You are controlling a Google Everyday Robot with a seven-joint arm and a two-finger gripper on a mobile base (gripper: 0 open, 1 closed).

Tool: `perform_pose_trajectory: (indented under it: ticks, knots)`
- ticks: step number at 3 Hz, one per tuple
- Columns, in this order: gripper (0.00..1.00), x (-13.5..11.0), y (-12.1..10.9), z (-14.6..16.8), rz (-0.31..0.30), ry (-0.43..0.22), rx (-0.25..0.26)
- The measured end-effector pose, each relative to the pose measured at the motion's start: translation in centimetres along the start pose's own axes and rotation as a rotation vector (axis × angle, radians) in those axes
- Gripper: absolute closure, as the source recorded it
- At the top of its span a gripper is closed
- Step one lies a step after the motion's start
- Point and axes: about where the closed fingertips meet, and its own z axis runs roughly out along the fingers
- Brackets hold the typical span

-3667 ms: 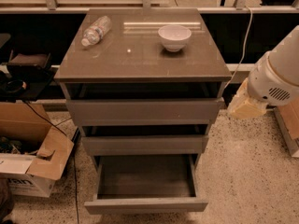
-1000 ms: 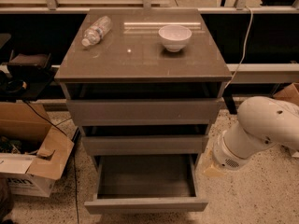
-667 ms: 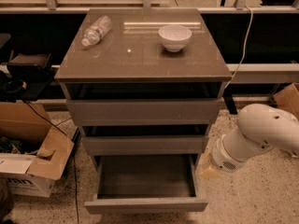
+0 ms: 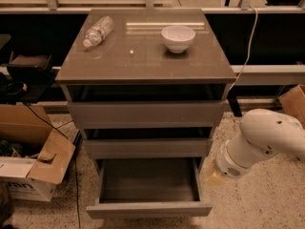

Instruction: Close bottom drawer

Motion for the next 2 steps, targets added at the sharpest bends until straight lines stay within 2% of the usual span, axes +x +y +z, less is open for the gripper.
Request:
perform_pose_trajectory:
  ticks: [1, 2]
  knots:
    - [1.00, 1.1, 0.1, 2.8, -0.001, 0.006, -0.021]
    - [1.00, 2.9, -0.2, 7.7, 0.022, -0.019, -0.063]
